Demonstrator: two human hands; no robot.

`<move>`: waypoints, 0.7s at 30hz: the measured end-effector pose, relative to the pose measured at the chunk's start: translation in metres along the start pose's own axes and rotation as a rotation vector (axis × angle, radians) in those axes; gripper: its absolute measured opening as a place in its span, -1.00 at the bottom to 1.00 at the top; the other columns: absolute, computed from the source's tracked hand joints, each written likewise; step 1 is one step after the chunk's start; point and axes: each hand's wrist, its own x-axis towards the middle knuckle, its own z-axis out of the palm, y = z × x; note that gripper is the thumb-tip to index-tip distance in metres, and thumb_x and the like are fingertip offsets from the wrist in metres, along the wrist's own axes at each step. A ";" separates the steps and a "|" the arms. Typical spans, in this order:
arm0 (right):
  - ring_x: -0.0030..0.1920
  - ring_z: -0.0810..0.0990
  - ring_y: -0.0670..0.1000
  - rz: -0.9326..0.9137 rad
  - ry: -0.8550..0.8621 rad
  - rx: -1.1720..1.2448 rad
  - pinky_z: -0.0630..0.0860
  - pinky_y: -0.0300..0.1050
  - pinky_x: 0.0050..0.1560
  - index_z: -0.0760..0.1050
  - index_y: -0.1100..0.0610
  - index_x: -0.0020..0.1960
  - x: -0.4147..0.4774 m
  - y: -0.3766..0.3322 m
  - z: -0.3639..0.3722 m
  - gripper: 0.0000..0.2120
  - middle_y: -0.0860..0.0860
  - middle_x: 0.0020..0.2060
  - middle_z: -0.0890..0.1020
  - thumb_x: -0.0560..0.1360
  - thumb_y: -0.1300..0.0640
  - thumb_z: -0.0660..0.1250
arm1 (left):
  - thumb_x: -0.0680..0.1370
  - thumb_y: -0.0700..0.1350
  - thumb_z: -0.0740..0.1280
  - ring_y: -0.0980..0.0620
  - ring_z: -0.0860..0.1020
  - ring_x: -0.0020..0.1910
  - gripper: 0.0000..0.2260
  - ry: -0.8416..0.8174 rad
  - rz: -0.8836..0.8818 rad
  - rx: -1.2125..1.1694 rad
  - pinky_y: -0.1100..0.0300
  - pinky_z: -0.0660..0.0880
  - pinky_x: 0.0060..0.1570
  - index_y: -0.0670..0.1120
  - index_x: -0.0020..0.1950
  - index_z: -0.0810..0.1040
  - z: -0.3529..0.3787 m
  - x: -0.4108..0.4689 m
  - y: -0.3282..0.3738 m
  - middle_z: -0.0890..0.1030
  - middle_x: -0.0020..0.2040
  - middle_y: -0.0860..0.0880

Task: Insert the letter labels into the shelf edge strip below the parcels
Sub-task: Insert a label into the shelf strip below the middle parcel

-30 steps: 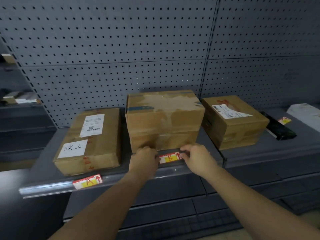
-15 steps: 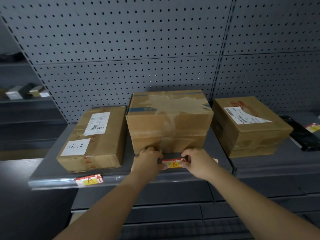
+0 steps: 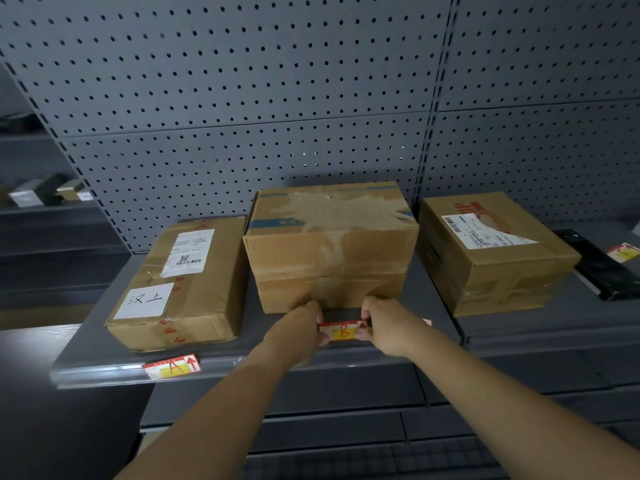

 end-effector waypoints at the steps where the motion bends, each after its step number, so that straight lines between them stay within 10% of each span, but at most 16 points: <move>1: 0.02 0.55 0.06 0.007 -0.017 -0.003 0.53 0.05 0.10 0.40 0.07 0.13 0.000 -0.001 0.000 -0.70 0.04 0.07 0.56 0.51 -0.05 0.38 | 0.54 -0.03 0.37 -0.05 0.48 -0.02 -0.73 -0.011 -0.001 -0.013 0.09 0.43 0.01 -0.06 0.17 0.40 0.000 0.000 0.000 0.51 0.13 -0.07; 21: 0.03 0.52 0.06 0.022 -0.145 -0.029 0.50 0.05 0.13 0.31 0.10 0.13 0.003 -0.010 -0.006 -0.69 0.06 0.05 0.52 0.54 -0.03 0.34 | 0.54 -0.02 0.35 -0.06 0.50 0.03 -0.74 -0.072 0.063 0.012 0.09 0.41 0.00 -0.04 0.15 0.37 -0.002 0.005 -0.004 0.51 0.16 -0.06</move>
